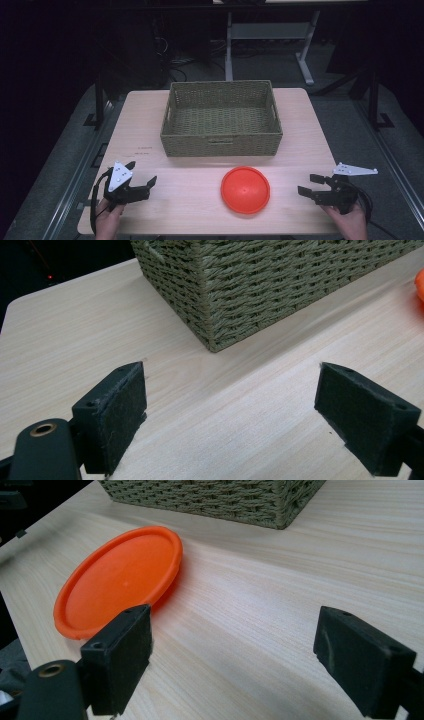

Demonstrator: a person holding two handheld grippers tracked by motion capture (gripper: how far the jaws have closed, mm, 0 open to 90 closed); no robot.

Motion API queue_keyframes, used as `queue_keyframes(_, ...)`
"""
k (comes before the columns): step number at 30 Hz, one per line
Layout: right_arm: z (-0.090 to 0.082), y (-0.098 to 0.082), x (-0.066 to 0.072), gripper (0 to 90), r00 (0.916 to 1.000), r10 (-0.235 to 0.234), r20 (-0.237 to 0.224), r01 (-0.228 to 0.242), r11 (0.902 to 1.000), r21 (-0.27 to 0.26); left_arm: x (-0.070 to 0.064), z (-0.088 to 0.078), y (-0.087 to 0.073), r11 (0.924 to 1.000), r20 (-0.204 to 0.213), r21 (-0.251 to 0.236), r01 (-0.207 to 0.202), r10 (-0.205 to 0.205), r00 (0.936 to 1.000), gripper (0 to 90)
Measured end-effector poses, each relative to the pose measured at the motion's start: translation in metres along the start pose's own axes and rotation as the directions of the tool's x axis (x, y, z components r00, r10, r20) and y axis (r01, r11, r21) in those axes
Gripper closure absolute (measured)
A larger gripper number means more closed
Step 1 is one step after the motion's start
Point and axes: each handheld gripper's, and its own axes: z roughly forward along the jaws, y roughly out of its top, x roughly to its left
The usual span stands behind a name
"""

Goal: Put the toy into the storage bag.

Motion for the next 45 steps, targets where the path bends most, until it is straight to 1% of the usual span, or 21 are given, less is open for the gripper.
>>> queue_keyframes(5,0.002,0.001,0.002,15.1,0.9999,-0.013,-0.004,0.014,0.9998,0.011,0.0,0.0,0.0,1.0,-0.001,-0.004,-0.001,0.001,1.0,12.8)
queue_keyframes(6,0.002,0.001,0.003,15.1,1.0,-0.006,-0.005,0.006,0.9999,0.013,0.0,-0.001,0.0,1.0,-0.002,-0.002,0.0,0.0,1.0,12.8)
queue_keyframes(11,0.003,0.002,0.004,14.7,0.9999,-0.009,-0.013,0.009,0.9999,0.01,-0.001,-0.002,0.0,1.0,0.003,-0.002,-0.009,0.009,1.0,12.8)
queue_keyframes(14,0.003,0.005,0.008,14.6,0.9999,-0.002,-0.015,0.002,1.0,0.008,-0.001,-0.001,0.0,1.0,0.003,-0.005,-0.006,0.006,1.0,12.8)
queue_keyframes(17,0.006,0.009,0.012,14.3,0.9997,-0.003,-0.024,0.004,0.9997,0.023,-0.001,-0.001,0.0,1.0,0.001,0.0,-0.009,0.009,1.0,12.8)
queue_keyframes(19,0.008,0.011,0.013,14.2,0.9996,-0.004,-0.027,0.005,0.9995,0.031,0.0,-0.001,0.0,1.0,-0.003,-0.001,-0.004,0.004,1.0,12.8)
queue_keyframes(20,0.013,0.014,0.015,14.3,0.9998,0.0,-0.022,0.001,0.9987,0.05,0.001,-0.002,0.0,1.0,-0.005,-0.001,-0.003,0.003,1.0,12.8)
queue_keyframes(21,0.014,0.015,0.016,14.3,0.9997,-0.002,-0.023,0.004,0.9985,0.054,0.001,-0.001,-0.001,1.0,-0.006,-0.001,0.001,-0.001,1.0,12.8)
queue_keyframes(23,0.018,0.019,0.019,14.3,0.9997,0.003,-0.022,-0.002,0.9972,0.074,0.001,-0.001,-0.001,1.0,-0.007,0.003,0.0,0.0,1.0,12.8)
queue_keyframes(24,0.019,0.021,0.021,14.3,0.9997,-0.001,-0.023,0.003,0.9962,0.087,0.002,-0.001,-0.001,1.0,-0.007,0.005,-0.002,0.002,1.0,12.8)
queue_keyframes(26,0.02,0.023,0.021,14.2,0.9996,-0.002,-0.028,0.004,0.996,0.089,0.002,-0.001,-0.001,1.0,-0.009,0.004,-0.001,0.001,1.0,12.8)
queue_keyframes(27,0.023,0.027,0.024,14.2,0.9995,-0.007,-0.032,0.01,0.9946,0.103,0.002,-0.001,-0.001,1.0,-0.01,0.003,0.003,-0.003,0.9999,12.8)
queue_keyframes(29,0.024,0.029,0.024,14.3,0.9993,-0.005,-0.036,0.008,0.9939,0.11,0.003,-0.001,-0.001,1.0,-0.011,0.003,0.004,-0.004,0.9999,12.8)
queue_keyframes(30,0.026,0.033,0.026,14.3,0.9988,-0.007,-0.049,0.013,0.9926,0.121,0.003,-0.001,-0.001,1.0,-0.012,0.002,0.006,-0.006,0.9999,12.8)
queue_keyframes(32,0.029,0.035,0.028,14.3,0.9985,-0.007,-0.054,0.014,0.9906,0.136,0.002,-0.001,-0.001,1.0,-0.012,0.003,0.004,-0.004,0.9999,12.8)
queue_keyframes(33,0.031,0.037,0.029,14.3,0.9983,-0.014,-0.057,0.023,0.9885,0.149,0.002,-0.001,-0.001,1.0,-0.011,0.003,0.004,-0.004,0.9999,12.8)
queue_keyframes(35,0.034,0.041,0.032,14.3,0.9984,-0.025,-0.05,0.033,0.9854,0.167,0.002,-0.001,-0.001,1.0,-0.012,0.004,0.001,-0.001,0.9999,12.8)
queue_keyframes(39,0.041,0.048,0.036,14.5,0.9972,-0.05,-0.055,0.06,0.9797,0.191,0.003,-0.001,-0.001,1.0,-0.013,0.004,0.005,-0.005,0.9999,12.8)
queue_keyframes(41,0.046,0.05,0.037,15.5,0.9966,-0.054,-0.062,0.066,0.9751,0.212,0.003,-0.001,-0.001,1.0,-0.013,0.002,0.006,-0.006,0.9999,12.8)
queue_keyframes(43,0.051,0.053,0.038,16.7,0.9965,-0.053,-0.065,0.067,0.9681,0.242,0.003,-0.001,-0.001,1.0,-0.013,0.002,0.008,-0.008,0.9999,12.8)
queue_keyframes(45,0.057,0.056,0.039,16.8,0.9957,-0.065,-0.066,0.081,0.9609,0.265,0.003,-0.001,-0.001,1.0,-0.012,0.003,0.008,-0.008,0.9999,12.8)
